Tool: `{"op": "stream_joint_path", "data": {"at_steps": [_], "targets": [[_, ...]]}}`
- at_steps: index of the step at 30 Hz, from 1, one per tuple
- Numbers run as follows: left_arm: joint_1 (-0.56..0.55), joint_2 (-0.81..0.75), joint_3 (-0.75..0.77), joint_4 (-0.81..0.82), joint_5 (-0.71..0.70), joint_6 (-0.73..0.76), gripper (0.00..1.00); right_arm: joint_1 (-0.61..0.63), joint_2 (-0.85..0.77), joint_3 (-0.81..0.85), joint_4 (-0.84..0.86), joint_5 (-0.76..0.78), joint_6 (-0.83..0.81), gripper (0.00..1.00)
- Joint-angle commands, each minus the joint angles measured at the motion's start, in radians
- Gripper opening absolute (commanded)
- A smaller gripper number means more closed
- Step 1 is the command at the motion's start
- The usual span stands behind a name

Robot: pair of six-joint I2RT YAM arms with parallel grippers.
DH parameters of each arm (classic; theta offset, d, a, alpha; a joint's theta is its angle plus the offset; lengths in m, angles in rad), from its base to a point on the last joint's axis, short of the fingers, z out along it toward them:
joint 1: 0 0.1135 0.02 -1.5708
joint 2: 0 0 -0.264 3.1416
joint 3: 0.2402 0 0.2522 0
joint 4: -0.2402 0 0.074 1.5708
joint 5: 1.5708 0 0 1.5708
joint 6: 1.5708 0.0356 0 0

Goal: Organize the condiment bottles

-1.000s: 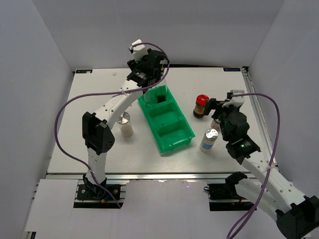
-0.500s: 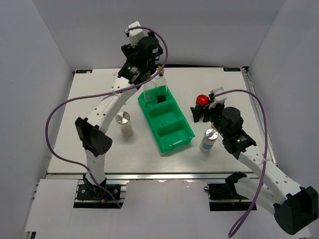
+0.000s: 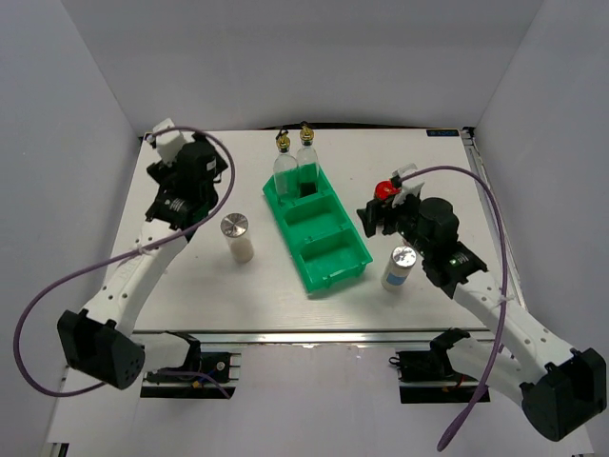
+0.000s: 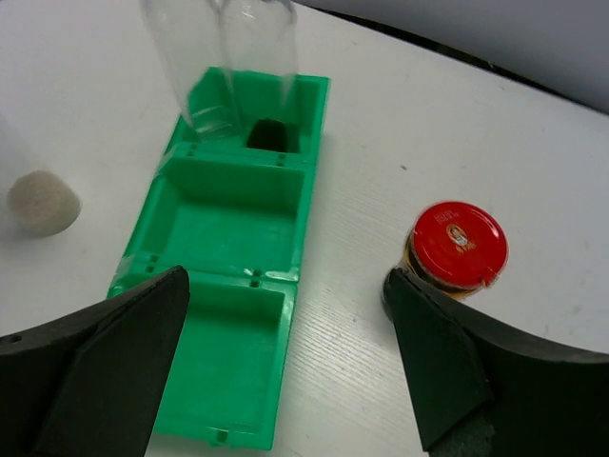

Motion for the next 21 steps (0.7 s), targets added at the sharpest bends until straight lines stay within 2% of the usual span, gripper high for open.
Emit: {"op": "stream_joint_path", "data": {"at_steps": [1,4,11,17,21], "targets": [[0.062,-0.110,-0.187,0.037,0.026,-0.096,0.98,0.002,0.048,0.081,-0.048,0.236,0.078,0.89],[0.102,-0.151,-0.311,0.083,0.031,-0.107,0.98,-0.009,0.133,0.141,-0.098,0.327,0.111,0.89],[0.162,-0.101,-0.376,0.065,0.124,-0.126,0.98,-0.088,0.367,0.296,-0.178,0.372,0.131,0.89],[0.168,-0.140,-0.449,0.080,0.095,-0.107,0.98,-0.133,0.520,0.399,-0.191,0.260,0.114,0.89],[0.170,-0.185,-0.465,0.053,0.077,-0.121,0.98,-0.134,0.606,0.451,-0.212,0.278,0.105,0.89]]}}
